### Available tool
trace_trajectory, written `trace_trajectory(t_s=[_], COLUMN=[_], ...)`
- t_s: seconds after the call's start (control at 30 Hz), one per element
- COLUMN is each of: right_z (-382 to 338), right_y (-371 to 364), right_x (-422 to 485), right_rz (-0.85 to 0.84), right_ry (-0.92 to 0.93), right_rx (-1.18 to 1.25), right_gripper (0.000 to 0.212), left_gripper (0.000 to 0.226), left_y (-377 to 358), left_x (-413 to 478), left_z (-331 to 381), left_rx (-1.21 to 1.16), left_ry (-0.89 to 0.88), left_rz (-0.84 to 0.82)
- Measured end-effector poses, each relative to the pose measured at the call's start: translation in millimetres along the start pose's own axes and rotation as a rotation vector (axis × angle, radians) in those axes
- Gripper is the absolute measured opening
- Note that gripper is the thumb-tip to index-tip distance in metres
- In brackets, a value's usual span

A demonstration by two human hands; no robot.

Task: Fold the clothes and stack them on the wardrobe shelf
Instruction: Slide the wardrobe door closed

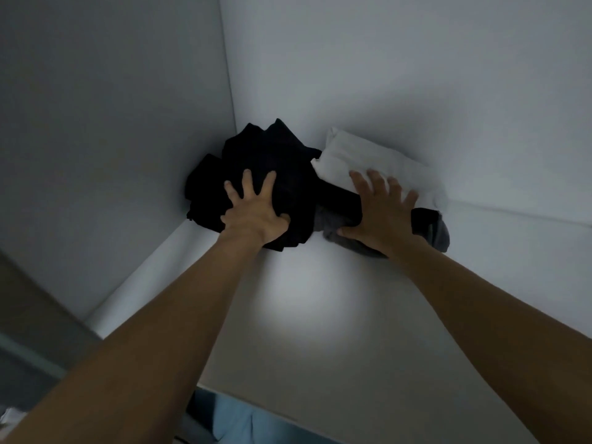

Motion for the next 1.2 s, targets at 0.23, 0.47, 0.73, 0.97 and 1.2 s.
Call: trace_trajectory(t_s=[0.23, 0.47, 0.73, 0.97, 1.2], right_z=[-2.7, 7.0, -42.4, -165.8, -261.5], right_y=[-6.2, 15.0, 65.6, 140.8, 154.1], right_x=[-3.2, -48.6, -131.4, -201.3, -253.3], right_rz=[0.051, -0.035, 0.005, -0.242, -0.465], right_ry=[0.034, 0.099, 0.199, 0.273, 0.322], right_rx=[0.005, 0.273, 0.748, 1.241, 1.209], right_gripper=[0.114, 0.078, 0.032, 0.028, 0.036], left_gripper=[0.091, 0.078, 0.041, 0.015, 0.030], left_y=[1.2, 17.7, 39.0, 66.9, 60.6], left_x=[-12.7, -88.9, -243.7, -336.6, -329.8], left_z=[-0.3, -2.4, -17.1, -86.2, -112.9], left_rx=[-0.054, -0.393, -0.384, -0.231, -0.104], left_ry=[-0.002, -0.133, -0.264, -0.130, 0.020], left_rz=[0.004, 0.066, 0.268, 0.402, 0.018])
Point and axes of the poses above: each hand's wrist, its own x-axis towards the middle knuckle, its own y-axis out of the back of the hand, z = x × y, the point moved 2 cm from there along x, towards the middle knuckle, and after that the axes turned 12 degrees about -y, right-handed, at the moved point
